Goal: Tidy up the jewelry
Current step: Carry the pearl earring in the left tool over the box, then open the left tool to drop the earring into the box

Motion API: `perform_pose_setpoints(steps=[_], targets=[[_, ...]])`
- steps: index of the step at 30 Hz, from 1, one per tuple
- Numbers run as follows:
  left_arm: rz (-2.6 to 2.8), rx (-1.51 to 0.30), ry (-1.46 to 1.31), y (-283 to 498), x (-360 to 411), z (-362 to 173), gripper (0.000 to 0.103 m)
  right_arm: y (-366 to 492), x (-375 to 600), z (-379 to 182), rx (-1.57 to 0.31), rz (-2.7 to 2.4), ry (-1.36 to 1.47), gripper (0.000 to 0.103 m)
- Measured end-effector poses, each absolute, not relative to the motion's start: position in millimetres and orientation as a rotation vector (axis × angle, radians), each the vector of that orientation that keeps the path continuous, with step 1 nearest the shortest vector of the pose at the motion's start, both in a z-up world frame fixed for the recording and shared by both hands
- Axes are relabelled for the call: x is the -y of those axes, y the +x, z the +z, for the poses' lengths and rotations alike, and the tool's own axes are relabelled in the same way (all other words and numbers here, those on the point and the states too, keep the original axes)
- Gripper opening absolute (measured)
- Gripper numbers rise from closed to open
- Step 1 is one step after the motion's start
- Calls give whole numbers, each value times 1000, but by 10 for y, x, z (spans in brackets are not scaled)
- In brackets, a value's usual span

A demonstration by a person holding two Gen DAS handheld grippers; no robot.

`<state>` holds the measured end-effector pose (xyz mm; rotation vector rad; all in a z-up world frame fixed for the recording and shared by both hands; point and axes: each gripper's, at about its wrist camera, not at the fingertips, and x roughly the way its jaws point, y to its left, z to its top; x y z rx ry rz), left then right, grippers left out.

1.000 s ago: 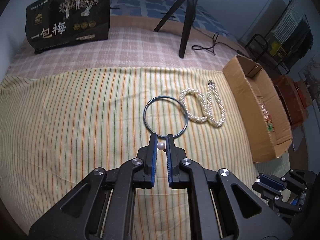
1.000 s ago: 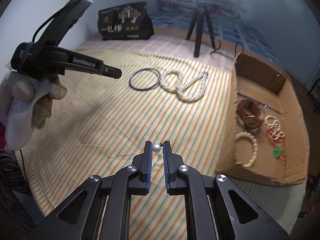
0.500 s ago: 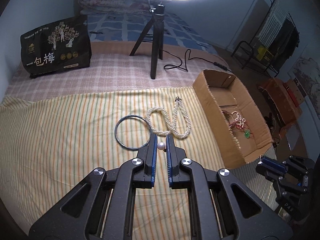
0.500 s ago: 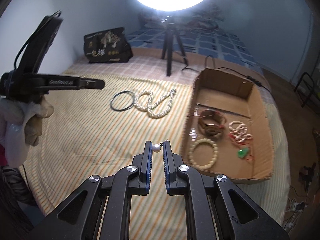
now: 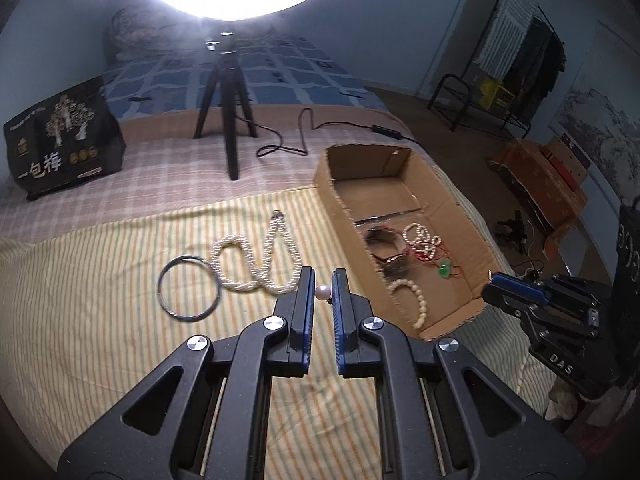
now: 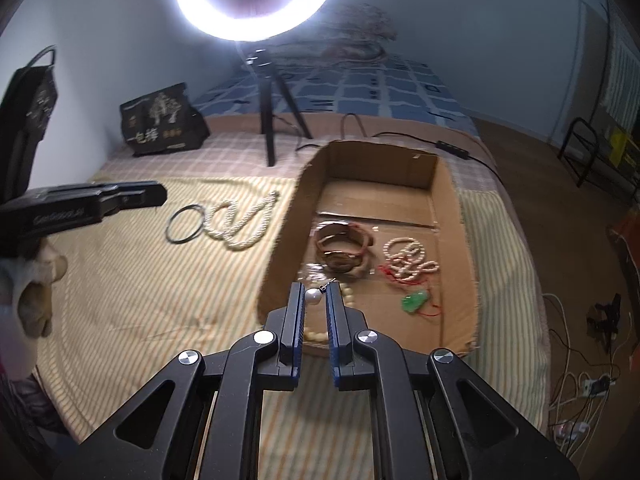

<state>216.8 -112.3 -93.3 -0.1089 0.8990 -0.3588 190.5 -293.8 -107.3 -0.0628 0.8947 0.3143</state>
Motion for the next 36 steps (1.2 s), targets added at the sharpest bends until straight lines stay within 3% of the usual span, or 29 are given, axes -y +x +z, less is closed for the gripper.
perform_pose_setpoints(steps=[36], targets=[[-463,-926,-13,2322,2063,-1210,7,2649,3475,-1376,-904,259,6,9]])
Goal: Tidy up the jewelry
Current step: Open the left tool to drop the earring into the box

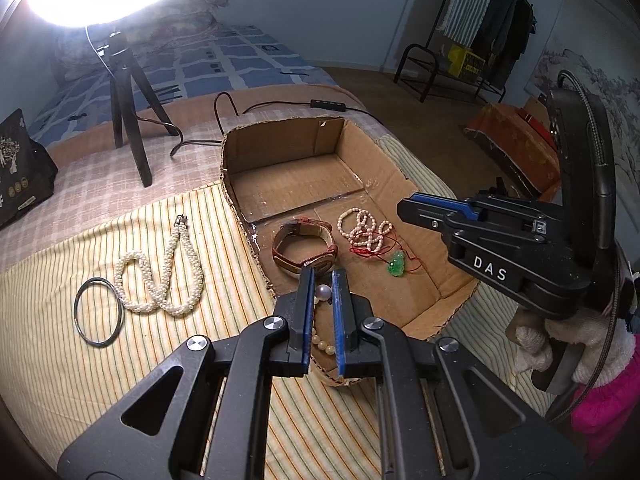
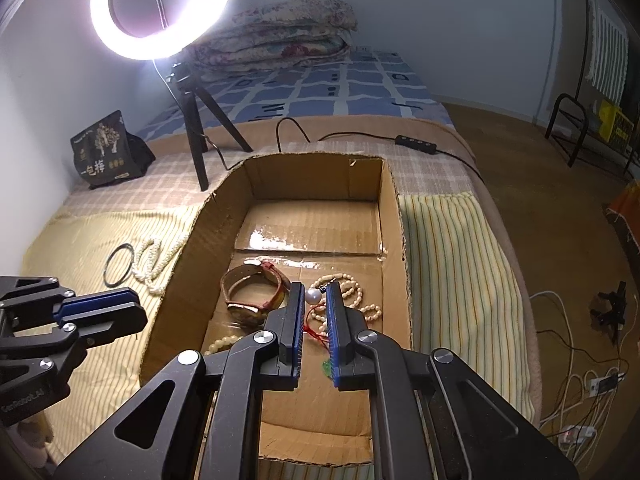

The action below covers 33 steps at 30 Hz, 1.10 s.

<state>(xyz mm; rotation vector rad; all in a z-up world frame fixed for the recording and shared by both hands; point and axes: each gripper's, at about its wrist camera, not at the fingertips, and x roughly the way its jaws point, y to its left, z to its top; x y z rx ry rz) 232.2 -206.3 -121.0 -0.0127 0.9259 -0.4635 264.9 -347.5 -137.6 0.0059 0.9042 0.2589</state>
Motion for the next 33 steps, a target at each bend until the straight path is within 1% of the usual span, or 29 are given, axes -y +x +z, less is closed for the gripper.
perform_pose_setpoints(steps=[18,19,20,21,22,23,33], targets=[[-478,-948,-13,2381,2109,-1289,8,2651,3497,-1442,-921,266,10,10],[-474,-953,-14,2389,2104,-1298,17,2651,3495,-1442,-920,261,8,14],[-471,-957,-21,2397,2091,-1305,32,2647,3496,-1439,-916,255,7,22],[-471,-955,-32,2401,2075,-1306,37,2642,3501,-1438,-912,252,7,26],[-463,-950,-36,2401,2061,-1304,38,2638,3506,-1433,-907,249,9,35],[-460,-949,-36,2403,2054,-1301,38,2637,3509,-1425,-902,248,12,39],[-453,-949,-35,2387,2033,-1300,38,2623,3540,-1396,-897,226,21,41]])
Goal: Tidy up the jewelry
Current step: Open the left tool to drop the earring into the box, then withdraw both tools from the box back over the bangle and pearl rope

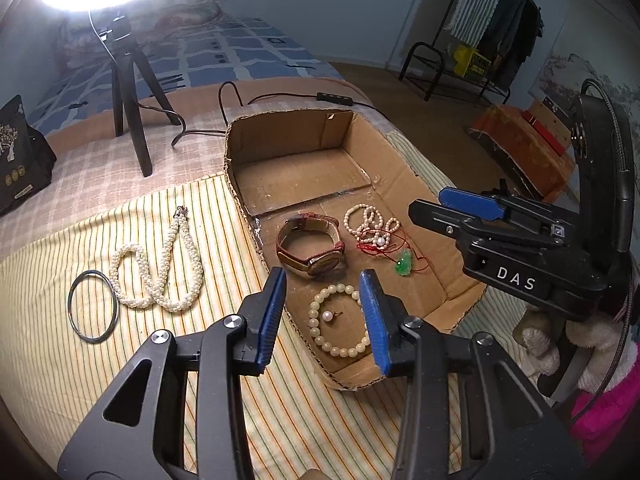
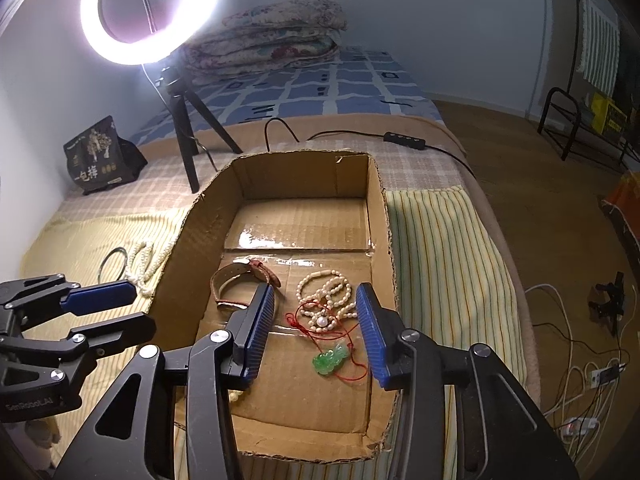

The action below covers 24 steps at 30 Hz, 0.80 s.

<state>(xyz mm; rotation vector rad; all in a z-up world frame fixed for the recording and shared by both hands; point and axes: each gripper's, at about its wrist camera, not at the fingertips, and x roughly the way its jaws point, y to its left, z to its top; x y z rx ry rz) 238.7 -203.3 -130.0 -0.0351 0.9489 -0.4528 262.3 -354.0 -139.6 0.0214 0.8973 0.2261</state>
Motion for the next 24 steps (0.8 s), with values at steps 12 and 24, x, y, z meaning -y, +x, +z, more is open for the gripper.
perform_pose_setpoints(steps=[12,24], targets=[[-437,-917,-34,2306,1855,-1135,38,2551,3476,-1258,-888,212,14,41],[-364,-890,-51,2211,1305,-990,38,2369,3230,-1054,-865,237,15,41]])
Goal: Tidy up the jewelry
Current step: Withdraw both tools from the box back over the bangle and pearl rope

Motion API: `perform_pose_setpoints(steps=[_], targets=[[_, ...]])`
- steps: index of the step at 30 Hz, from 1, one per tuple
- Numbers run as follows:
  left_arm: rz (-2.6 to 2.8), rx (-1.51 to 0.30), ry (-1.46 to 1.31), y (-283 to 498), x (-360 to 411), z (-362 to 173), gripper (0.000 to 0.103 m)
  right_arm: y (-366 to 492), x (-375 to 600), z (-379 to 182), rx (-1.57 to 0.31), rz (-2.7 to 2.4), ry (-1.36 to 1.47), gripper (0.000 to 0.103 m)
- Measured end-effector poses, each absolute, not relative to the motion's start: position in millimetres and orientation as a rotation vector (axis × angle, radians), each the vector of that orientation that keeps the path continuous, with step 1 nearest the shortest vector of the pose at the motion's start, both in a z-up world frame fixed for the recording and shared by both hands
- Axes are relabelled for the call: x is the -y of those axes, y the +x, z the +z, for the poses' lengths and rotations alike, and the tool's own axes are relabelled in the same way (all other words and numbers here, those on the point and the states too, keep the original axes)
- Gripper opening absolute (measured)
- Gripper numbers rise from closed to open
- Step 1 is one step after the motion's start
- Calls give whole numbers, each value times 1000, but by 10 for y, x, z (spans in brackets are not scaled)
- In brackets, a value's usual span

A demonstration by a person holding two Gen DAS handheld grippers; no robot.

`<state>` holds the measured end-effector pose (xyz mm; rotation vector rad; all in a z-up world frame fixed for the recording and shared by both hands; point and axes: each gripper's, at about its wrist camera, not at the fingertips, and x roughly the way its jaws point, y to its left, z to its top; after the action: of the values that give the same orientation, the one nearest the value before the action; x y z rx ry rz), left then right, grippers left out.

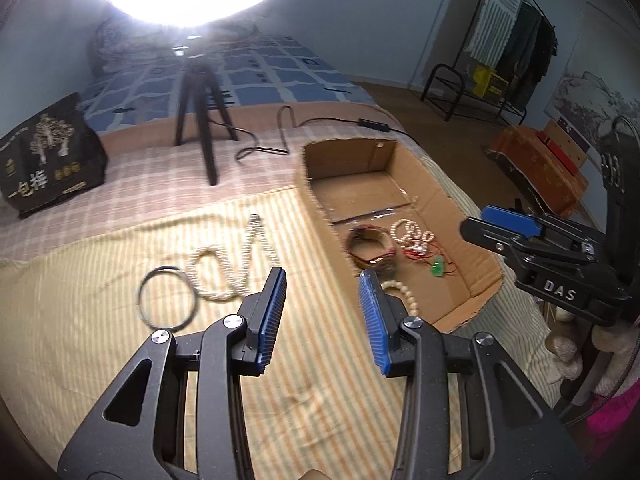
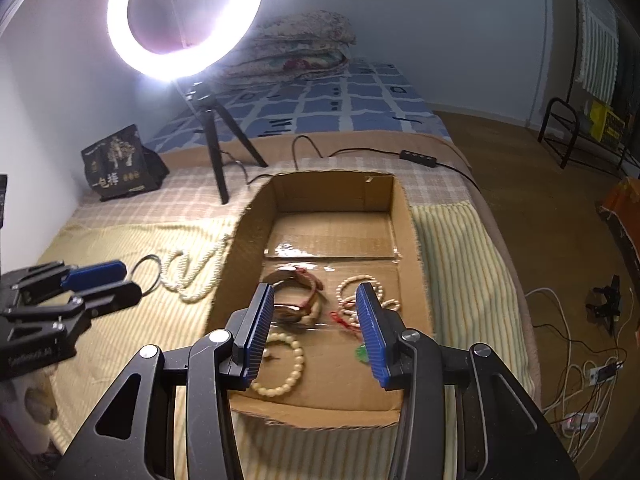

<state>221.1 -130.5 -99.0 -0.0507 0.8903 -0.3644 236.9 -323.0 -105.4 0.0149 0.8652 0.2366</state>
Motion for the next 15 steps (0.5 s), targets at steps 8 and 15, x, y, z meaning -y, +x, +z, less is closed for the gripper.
perform_pose_setpoints(steps=[8,15], targets=[[-286,-886,-80,2204,780,-943,38,2301,2904,-959,-853,282,-18,41],[-219,-888,-109,2248,373,-944,38,2299,2518,-934,-848,344,-62,41]])
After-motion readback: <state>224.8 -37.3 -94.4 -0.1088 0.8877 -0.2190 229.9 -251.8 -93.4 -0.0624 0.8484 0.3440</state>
